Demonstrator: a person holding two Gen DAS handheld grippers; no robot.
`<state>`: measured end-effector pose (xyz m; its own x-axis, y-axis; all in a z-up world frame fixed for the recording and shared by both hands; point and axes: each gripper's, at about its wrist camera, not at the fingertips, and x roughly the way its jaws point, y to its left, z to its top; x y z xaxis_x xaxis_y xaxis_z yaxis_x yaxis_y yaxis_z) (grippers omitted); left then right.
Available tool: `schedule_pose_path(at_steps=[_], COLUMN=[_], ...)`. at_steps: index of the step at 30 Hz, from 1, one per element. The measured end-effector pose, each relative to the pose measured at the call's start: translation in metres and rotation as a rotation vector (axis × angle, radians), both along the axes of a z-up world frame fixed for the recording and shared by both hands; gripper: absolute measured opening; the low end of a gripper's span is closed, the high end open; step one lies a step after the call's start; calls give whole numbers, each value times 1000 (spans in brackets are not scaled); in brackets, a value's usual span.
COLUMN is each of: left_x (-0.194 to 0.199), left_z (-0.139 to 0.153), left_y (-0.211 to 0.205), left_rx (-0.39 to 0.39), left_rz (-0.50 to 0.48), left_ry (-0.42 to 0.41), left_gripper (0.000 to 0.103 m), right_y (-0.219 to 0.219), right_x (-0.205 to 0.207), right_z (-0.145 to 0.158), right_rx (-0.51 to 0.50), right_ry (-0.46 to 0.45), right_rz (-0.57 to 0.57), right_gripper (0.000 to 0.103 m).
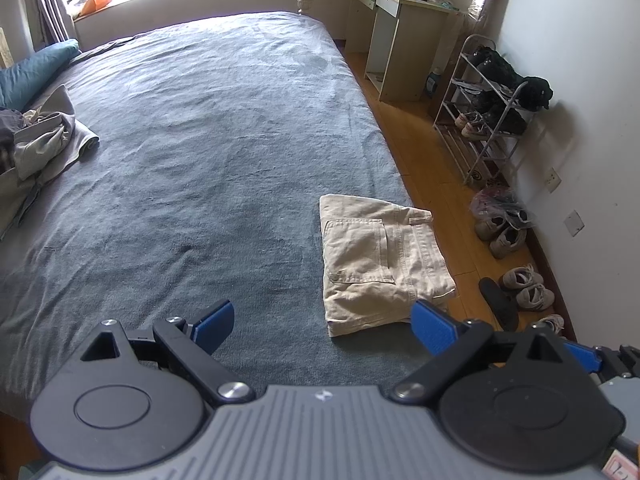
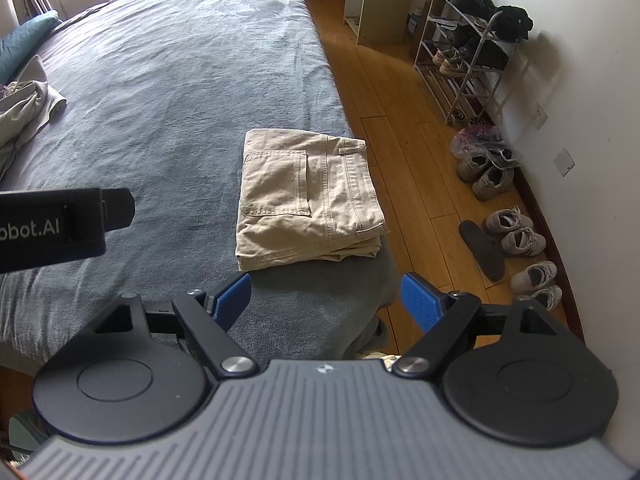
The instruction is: Fold clothes
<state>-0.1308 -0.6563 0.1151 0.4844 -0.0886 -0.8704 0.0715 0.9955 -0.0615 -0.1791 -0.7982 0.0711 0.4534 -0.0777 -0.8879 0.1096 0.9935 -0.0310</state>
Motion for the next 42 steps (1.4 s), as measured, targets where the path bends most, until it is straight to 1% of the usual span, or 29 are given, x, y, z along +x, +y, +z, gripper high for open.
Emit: schedule_pose_path(at_steps=[42], left_x=[3], left_z=[-5], left_y=[3], left_rx=[5], left_rz=[6], left_ry=[12], left_gripper=[96], right_y=[-2], right_x=[5], right_z=[-2], right_rx=[1], right_ry=[7], right_rz=[-8], right_gripper=[82])
